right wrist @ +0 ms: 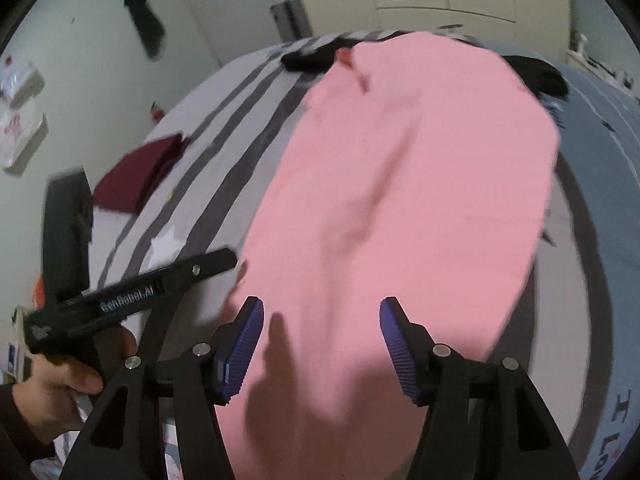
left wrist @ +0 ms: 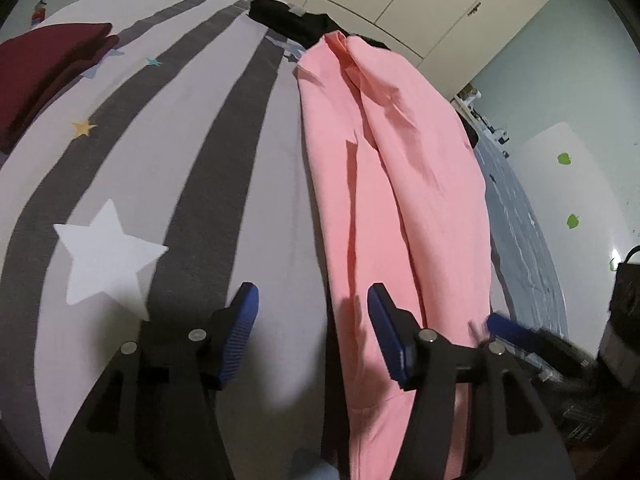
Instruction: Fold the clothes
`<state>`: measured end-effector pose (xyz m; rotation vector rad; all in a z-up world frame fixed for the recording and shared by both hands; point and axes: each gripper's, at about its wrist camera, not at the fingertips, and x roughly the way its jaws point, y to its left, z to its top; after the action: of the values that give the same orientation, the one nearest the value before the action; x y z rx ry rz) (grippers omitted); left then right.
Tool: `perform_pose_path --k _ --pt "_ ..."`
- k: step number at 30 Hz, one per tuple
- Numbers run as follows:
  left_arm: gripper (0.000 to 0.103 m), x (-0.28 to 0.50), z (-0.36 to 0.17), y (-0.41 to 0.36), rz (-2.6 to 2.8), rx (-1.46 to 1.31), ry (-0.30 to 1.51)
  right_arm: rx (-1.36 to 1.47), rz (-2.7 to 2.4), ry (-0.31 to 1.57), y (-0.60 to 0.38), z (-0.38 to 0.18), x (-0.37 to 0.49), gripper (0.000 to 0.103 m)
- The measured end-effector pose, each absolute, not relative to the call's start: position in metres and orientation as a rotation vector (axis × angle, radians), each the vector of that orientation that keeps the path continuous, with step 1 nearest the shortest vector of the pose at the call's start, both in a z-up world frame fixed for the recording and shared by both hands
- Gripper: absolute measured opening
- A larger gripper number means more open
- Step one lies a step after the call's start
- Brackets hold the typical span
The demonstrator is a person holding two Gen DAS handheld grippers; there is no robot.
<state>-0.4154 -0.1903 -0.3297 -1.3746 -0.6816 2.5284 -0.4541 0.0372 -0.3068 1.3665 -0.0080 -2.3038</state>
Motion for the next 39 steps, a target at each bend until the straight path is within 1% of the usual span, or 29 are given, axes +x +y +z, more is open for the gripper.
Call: perform_pose_path --k 4,5,6,7,8,9,12,16,17,18,19,21,23,24,26,28,31,32,33,34,35,36,37,38,39 --pt "0.054 -0.412 -0.333 -0.194 2.526 -1.391 -0.673 1.435 -2.296 0.035 0.026 -0.328 -0.451 0.056" --pt "0.054 -0.411 -0.334 -0.194 2.525 -1.395 -0.667 1.444 -2.297 0.017 0.029 -0.331 -0.45 0.054" --pt "0.054 -0.41 -0.334 -0.194 2.526 -1.395 -0.659 1.45 -2.3 -0.004 0.033 -0.332 -0.451 0.041" --pt "0.054 -0.409 -0.334 -0.193 2.526 -1.394 -0.649 1.454 -2.305 -0.028 0.038 -0.332 -0.453 0.036" --pt "0.054 -0.408 -0.333 -0.191 2.527 -1.393 -0.639 1.457 -2.309 -0.053 0.043 -0.332 -0.455 0.018" --pt "0.054 -0.407 -0.333 -0.19 2.525 -1.394 -0.63 1.456 -2.313 -0.067 0.049 -0.33 -0.456 0.004" --pt "0.054 -0.408 -0.332 -0.183 2.516 -1.402 -0.615 1.418 -2.364 -0.083 0.074 -0.316 -0.453 0.003" --pt "0.054 -0.413 -0.327 -0.172 2.514 -1.404 -0.608 1.407 -2.441 -0.196 0.132 -0.296 -0.438 0.003" --pt "0.056 -0.416 -0.326 -0.167 2.513 -1.408 -0.607 1.406 -2.466 -0.216 0.144 -0.291 -0.435 0.003" --pt "0.057 -0.418 -0.326 -0.164 2.511 -1.412 -0.606 1.412 -2.496 -0.24 0.158 -0.288 -0.429 0.0" --pt "0.061 -0.422 -0.325 -0.16 2.509 -1.417 -0.608 1.422 -2.532 -0.266 0.176 -0.285 -0.422 0.0" --pt "0.063 -0.427 -0.325 -0.153 2.504 -1.421 -0.618 1.467 -2.572 -0.347 0.212 -0.284 -0.406 0.0" --pt "0.067 -0.434 -0.325 -0.146 2.504 -1.426 -0.618 1.545 -2.568 -0.425 0.233 -0.295 -0.395 0.0" --pt "0.067 -0.438 -0.326 -0.142 2.505 -1.431 -0.615 1.585 -2.55 -0.445 0.242 -0.303 -0.391 0.0" --pt "0.068 -0.447 -0.33 -0.139 2.496 -1.452 -0.645 1.607 -2.523 -0.437 0.247 -0.309 -0.387 0.0" --pt "0.068 -0.455 -0.334 -0.137 2.483 -1.468 -0.663 1.598 -2.506 -0.411 0.244 -0.309 -0.39 0.004" --pt "0.068 -0.462 -0.329 -0.133 2.517 -1.396 -0.643 1.556 -2.493 -0.381 0.232 -0.304 -0.402 0.004" --pt "0.066 -0.464 -0.326 -0.13 2.531 -1.371 -0.624 1.543 -2.49 -0.368 0.226 -0.302 -0.407 0.006" --pt "0.062 -0.469 -0.324 -0.126 2.526 -1.358 -0.606 1.528 -2.484 -0.351 0.221 -0.3 -0.412 0.013" --pt "0.049 -0.473 -0.323 -0.122 2.517 -1.347 -0.588 1.511 -2.477 -0.341 0.217 -0.298 -0.416 0.017" --pt "0.032 -0.478 -0.321 -0.117 2.508 -1.336 -0.57 1.494 -2.467 -0.344 0.213 -0.297 -0.419 0.026" --pt "0.025 -0.482 -0.321 -0.111 2.506 -1.353 -0.528 1.476 -2.461 -0.348 0.21 -0.295 -0.424 0.035" --pt "0.014 -0.486 -0.321 -0.105 2.506 -1.375 -0.481 1.46 -2.457 -0.35 0.207 -0.293 -0.429 0.038" --pt "0.005 -0.487 -0.321 -0.102 2.509 -1.386 -0.455 1.449 -2.455 -0.345 0.204 -0.292 -0.434 0.041" --pt "0.002 -0.488 -0.319 -0.102 2.506 -1.382 -0.461 1.441 -2.454 -0.336 0.199 -0.291 -0.44 0.043"
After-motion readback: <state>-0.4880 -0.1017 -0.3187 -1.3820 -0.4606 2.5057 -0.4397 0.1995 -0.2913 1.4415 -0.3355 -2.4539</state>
